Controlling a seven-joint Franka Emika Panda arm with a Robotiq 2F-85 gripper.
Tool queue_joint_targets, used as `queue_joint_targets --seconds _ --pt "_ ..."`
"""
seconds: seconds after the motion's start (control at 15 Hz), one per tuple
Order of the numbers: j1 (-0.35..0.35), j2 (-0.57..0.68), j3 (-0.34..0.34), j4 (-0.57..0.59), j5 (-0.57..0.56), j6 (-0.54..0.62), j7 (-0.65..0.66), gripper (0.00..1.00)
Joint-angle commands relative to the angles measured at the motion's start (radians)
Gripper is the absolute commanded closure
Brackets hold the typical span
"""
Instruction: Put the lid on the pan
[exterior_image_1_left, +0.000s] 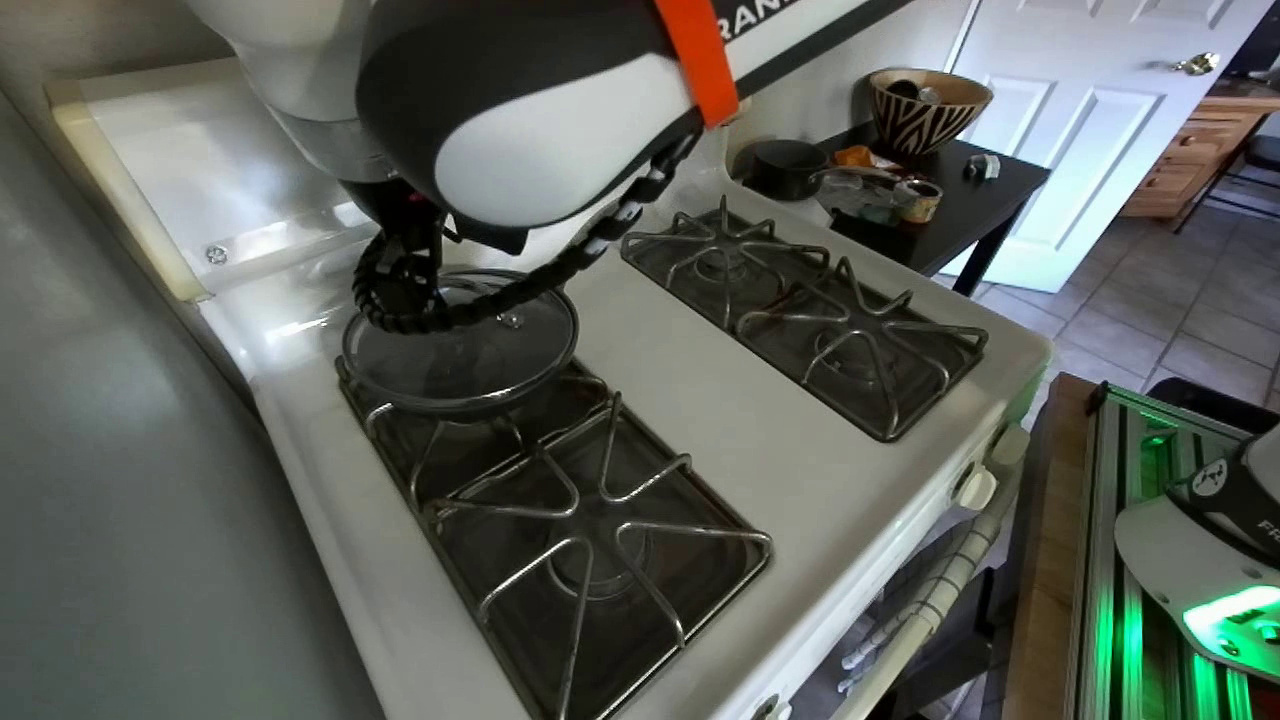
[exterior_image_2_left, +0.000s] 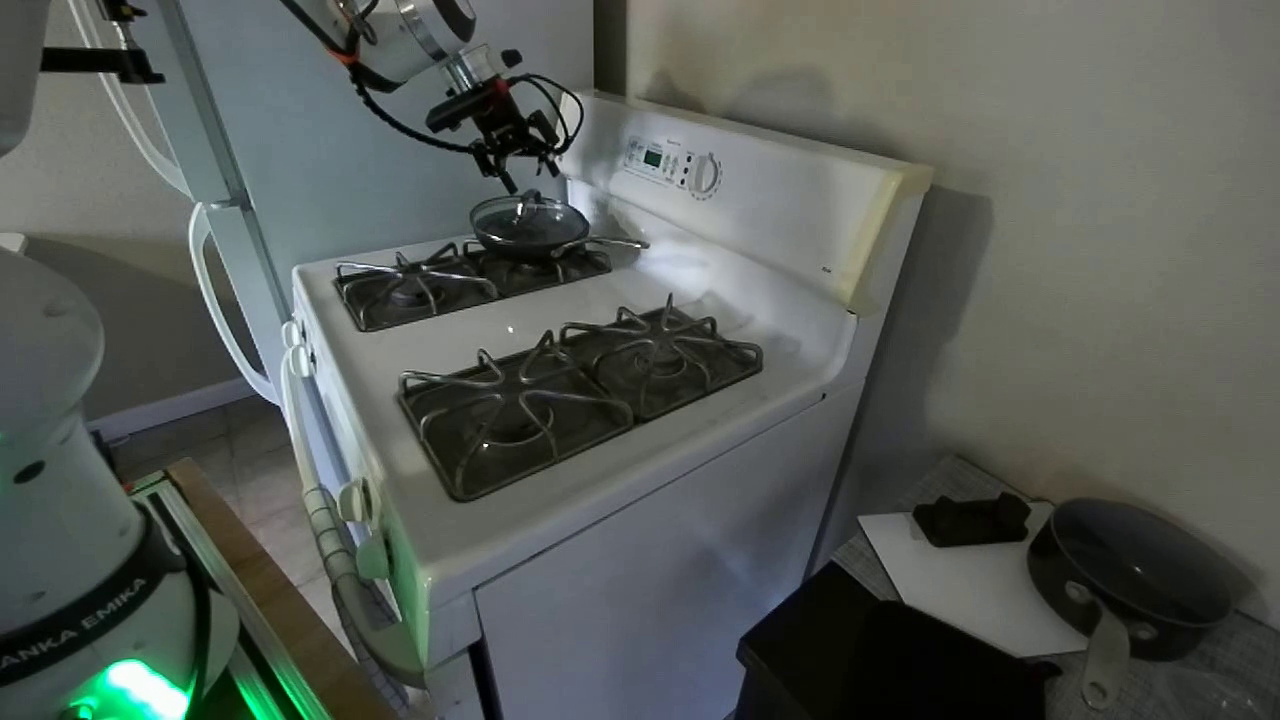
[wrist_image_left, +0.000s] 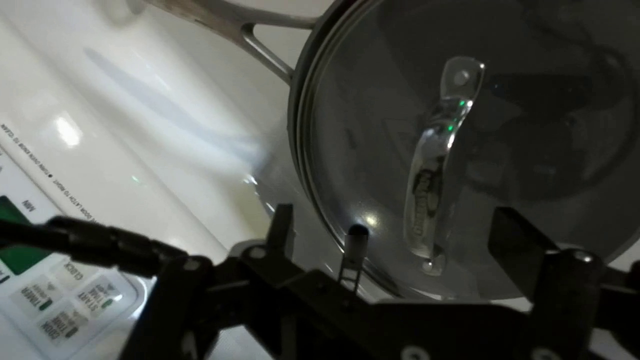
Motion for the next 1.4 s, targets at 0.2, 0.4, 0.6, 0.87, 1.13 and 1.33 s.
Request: queue_joint_targets --seconds 0.2,0.4,0.6,0.87,1.13,1.33 --pt "-0.068 0.029 0.041 0.086 0.228 -0.122 -0.175 0.0" --pt "-0.092 0.041 0.055 0.108 0.306 -0.135 -0.235 0.0" --pt "-0.11 0.06 0.061 0.124 0.36 -0.122 -0.278 0.04" --pt "-0.119 0.09 0.059 0.154 0.391 -0.12 -0.296 0.38" --pt "-0.122 0.113 0.058 0.177 0.41 -0.122 -0.3 0.47" --pt "-0.122 0.125 0.057 0.192 0.419 -0.127 -0.304 0.63"
